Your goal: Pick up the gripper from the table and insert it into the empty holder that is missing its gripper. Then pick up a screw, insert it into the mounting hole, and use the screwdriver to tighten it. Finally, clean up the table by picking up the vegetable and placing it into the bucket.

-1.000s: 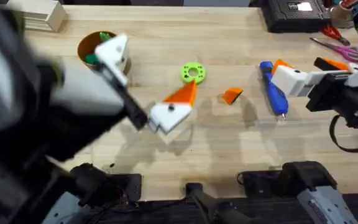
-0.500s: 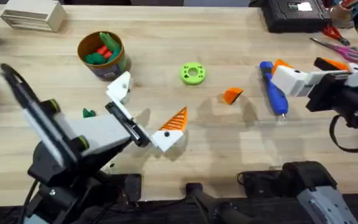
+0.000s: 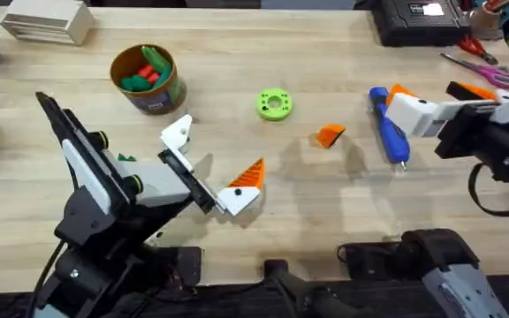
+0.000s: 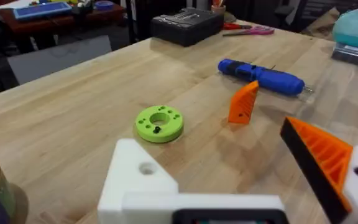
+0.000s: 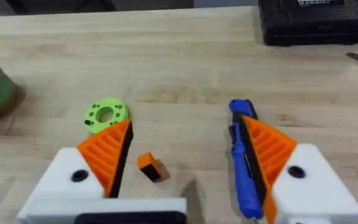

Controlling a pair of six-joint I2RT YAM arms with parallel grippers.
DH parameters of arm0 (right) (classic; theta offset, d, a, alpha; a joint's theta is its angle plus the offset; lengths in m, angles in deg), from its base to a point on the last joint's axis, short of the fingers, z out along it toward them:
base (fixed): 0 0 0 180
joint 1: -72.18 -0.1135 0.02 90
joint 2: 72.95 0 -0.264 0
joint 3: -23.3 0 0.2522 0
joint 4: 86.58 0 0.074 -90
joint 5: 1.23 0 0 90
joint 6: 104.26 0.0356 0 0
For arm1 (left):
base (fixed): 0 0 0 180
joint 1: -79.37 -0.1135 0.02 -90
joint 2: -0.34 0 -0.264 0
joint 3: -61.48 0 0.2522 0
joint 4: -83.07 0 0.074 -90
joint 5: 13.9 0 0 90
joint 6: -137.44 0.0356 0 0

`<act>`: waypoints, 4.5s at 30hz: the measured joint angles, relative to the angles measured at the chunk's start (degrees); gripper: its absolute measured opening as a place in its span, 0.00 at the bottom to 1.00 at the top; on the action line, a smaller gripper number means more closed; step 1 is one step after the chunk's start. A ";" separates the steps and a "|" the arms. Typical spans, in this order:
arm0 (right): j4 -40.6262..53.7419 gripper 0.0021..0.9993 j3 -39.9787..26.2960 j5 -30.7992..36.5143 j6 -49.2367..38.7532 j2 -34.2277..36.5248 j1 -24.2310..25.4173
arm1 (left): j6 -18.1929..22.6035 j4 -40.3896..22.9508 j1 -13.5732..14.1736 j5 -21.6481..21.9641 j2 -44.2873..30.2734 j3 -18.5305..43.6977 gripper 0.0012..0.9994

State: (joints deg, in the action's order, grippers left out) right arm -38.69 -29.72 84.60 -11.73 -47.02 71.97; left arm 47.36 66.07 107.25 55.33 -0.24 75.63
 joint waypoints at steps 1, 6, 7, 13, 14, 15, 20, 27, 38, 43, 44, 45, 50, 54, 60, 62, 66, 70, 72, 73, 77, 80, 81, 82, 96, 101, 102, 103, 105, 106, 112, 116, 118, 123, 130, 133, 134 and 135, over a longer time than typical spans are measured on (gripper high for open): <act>0.00 0.99 0.00 0.00 0.00 0.00 0.00 | 0.00 0.00 0.00 0.00 0.00 0.00 0.99; 0.00 0.99 0.00 0.00 0.00 0.00 0.00 | 0.00 0.00 0.00 0.00 0.00 0.00 0.99; 0.02 0.99 0.00 0.00 0.00 0.00 0.00 | 0.00 0.02 0.00 0.02 0.00 0.00 0.99; 0.00 0.99 0.00 0.00 0.00 0.00 0.00 | 0.00 0.00 0.00 0.00 0.00 0.00 0.99; 0.00 0.99 0.00 0.00 0.01 0.00 0.00 | 0.00 0.00 0.00 0.00 0.00 0.00 0.99; 0.00 0.99 0.00 0.00 0.02 0.00 0.00 | 0.00 0.00 0.00 0.00 0.00 0.00 0.99; 0.00 0.99 0.00 0.00 0.00 0.00 0.00 | 0.00 0.03 0.00 0.00 0.00 0.00 0.99; -0.26 0.99 0.00 0.19 0.04 0.00 0.00 | 0.02 0.02 0.00 0.90 0.00 0.00 0.99; 4.48 0.99 -1.49 -6.63 -1.74 10.36 -1.38 | -2.05 0.09 0.00 -2.51 0.00 0.00 0.99; 14.63 0.99 -9.51 -5.84 -8.89 22.71 -7.89 | -2.21 0.13 0.00 -3.46 0.00 0.00 0.99; 17.14 0.99 -14.23 -2.54 -12.08 29.56 -12.24 | -2.23 0.13 0.00 -3.58 0.00 0.00 0.99; 17.04 0.99 -15.10 -1.49 -12.83 31.71 -13.30 | -2.23 0.13 0.00 -3.63 0.00 0.00 0.99; 16.65 0.99 -15.69 0.70 -14.61 39.81 -15.57 | -2.37 0.15 0.00 -3.67 0.00 0.00 0.99; 16.55 0.99 -15.69 1.57 -15.02 45.23 -15.76 | -2.38 0.13 0.00 -3.67 0.00 0.00 0.99; 13.74 0.87 -15.69 1.79 -15.12 51.06 -15.74 | -2.38 0.13 0.00 -3.67 0.00 0.00 0.99; 13.07 0.76 -15.69 1.80 -15.27 51.87 -15.76 | -2.38 0.15 0.00 -3.67 0.00 0.00 0.99; 12.93 0.58 -15.69 1.82 -15.59 52.02 -15.74 | -2.38 0.14 0.00 -3.67 0.00 0.00 0.99; 12.54 0.05 -15.72 1.93 -16.02 52.04 -15.76 | -2.38 0.14 0.00 -3.67 0.00 0.00 0.99; 12.54 0.01 -15.83 1.97 -16.24 52.02 -15.74 | -2.38 0.13 0.00 -3.67 0.00 0.00 0.99; 12.59 0.01 -15.85 1.99 -16.31 52.00 -15.76 | -2.38 0.13 0.00 -3.67 0.00 0.00 0.99; 14.97 0.01 -15.96 1.99 -16.33 49.72 -15.76 | -2.38 0.13 0.00 -3.67 0.00 0.00 0.99; 16.51 0.01 -16.98 1.99 -16.26 44.17 -15.71 | -2.38 0.13 0.00 -3.67 0.00 0.00 0.99; 16.70 0.01 -17.88 1.96 -15.20 36.45 -14.87 | -2.38 0.15 0.00 -3.67 0.00 0.00 0.99; 16.70 0.01 -17.97 1.75 -14.54 33.37 -14.21 | -2.38 0.13 0.00 -3.67 0.00 0.00 0.99; -8.45 0.01 2.05 -32.29 3.93 17.87 -8.92 | -2.38 0.15 0.00 -3.67 0.00 0.00 0.99; -24.67 0.01 9.50 -44.45 19.18 24.33 -8.95 | -2.38 0.15 0.00 -3.67 0.00 0.00 0.99; -27.07 0.01 9.87 -46.37 21.74 25.90 -9.11 | -2.38 0.15 0.00 -3.68 0.00 0.00 0.99; -29.89 0.01 9.99 -48.22 24.40 27.66 -9.42 | -2.38 0.15 0.00 -3.67 0.00 0.00 0.99; -35.07 0.01 9.97 -51.33 28.71 30.98 -10.61 | -2.38 0.15 0.00 -3.68 0.00 0.00 0.99; -37.27 0.01 9.97 -52.69 30.76 32.60 -11.42 | -2.38 0.15 0.00 -3.69 0.00 0.00 0.99; -46.58 0.01 9.97 -58.74 42.46 42.39 -17.71 | -2.40 0.17 0.00 -5.15 0.00 0.00 0.99; -50.97 0.01 9.97 -60.83 47.59 46.19 -20.22 | -2.40 0.20 0.00 -8.22 0.00 0.00 0.99; -52.56 0.01 9.97 -61.38 49.29 47.29 -20.59 | -2.40 0.20 0.00 -9.45 0.00 0.00 0.99; -55.06 0.01 9.97 -61.79 52.00 49.01 -20.63 | -2.40 0.20 0.00 -11.16 0.00 0.00 0.99; -60.70 0.01 9.97 -61.92 55.29 49.31 -21.90 | -2.56 0.20 0.00 -11.88 0.00 0.00 0.99; -62.54 0.01 9.97 -61.96 56.81 49.31 -22.18 | -2.58 0.20 0.00 -12.27 0.00 0.00 0.99; -62.73 0.01 9.97 -61.96 57.30 49.32 -22.18 | -2.58 0.20 0.00 -12.30 0.00 0.00 0.99; -62.75 0.01 9.97 -61.96 57.64 49.31 -22.18 | -2.58 0.20 0.00 -12.32 0.00 0.00 0.99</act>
State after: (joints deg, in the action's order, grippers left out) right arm -101.44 -19.76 22.64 45.91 2.29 49.78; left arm 44.78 66.26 107.25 43.00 -0.24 75.63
